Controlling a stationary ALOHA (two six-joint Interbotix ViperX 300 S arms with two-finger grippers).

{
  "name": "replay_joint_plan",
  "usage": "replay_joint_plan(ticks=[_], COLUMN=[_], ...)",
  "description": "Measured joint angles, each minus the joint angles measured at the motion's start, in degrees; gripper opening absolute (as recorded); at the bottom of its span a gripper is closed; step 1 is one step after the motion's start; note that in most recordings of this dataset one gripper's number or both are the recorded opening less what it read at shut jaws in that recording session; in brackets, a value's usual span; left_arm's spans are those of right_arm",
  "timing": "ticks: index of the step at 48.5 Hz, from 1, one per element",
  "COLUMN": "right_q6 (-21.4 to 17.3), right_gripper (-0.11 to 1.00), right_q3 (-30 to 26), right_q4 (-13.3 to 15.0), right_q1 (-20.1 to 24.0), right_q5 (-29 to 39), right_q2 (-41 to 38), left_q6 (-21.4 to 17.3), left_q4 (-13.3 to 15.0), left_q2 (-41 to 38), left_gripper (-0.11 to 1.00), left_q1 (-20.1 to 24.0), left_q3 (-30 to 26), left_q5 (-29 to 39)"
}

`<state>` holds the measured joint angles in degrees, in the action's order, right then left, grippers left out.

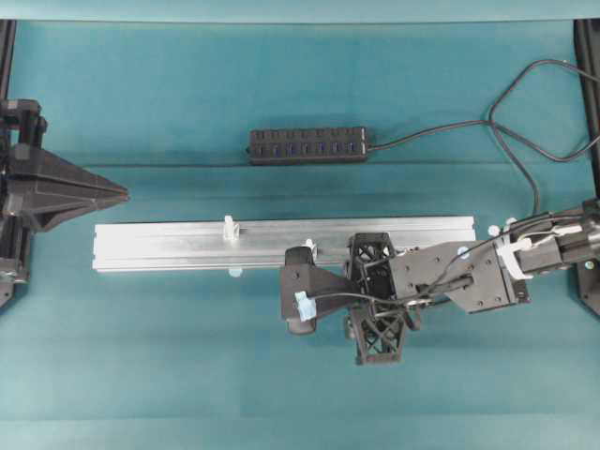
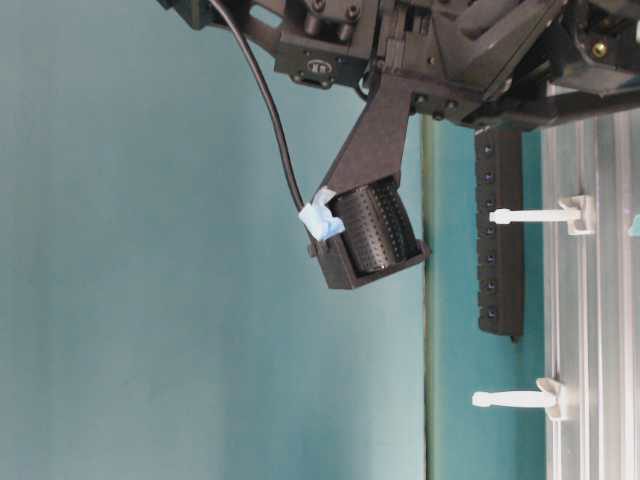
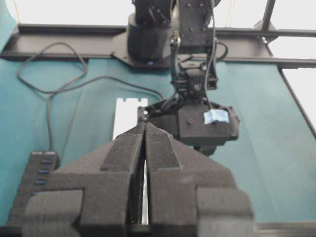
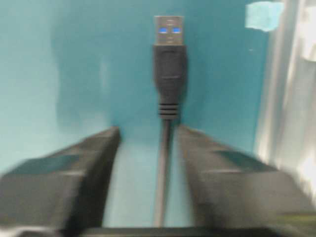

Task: Pass the USB cable through three rings with both arms.
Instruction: 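Lower the right gripper and close it on the cable behind the plug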

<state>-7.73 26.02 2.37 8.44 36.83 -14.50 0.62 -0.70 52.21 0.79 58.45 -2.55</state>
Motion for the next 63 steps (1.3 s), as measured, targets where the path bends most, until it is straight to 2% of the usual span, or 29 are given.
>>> replay_joint_plan(ticks=[29,47,63], right_q6=[-0.09,-4.22,-5.27], right_gripper=[-0.07,-0.08,-0.08], right_q3=[-0.7,-3.43,-2.55], right_q4=[-0.35,-0.7,-0.7], right_q1=[0.0,-1.58,-1.49], right_q5=[0.44,6.42,5.27], right_q2=[-0.18,-0.62,-0.26], left_q6=[-0.26,-0.26,-0.26], left_q4=[0.09,0.09,0.09], left_q2=[0.0,0.0,0.0], left_gripper=[0.02,0.02,0.02], left_q1=[0.0,0.0,0.0], left_q3=[-0.44,-0.97,-0.97], left_q5=[0.0,0.0,0.0])
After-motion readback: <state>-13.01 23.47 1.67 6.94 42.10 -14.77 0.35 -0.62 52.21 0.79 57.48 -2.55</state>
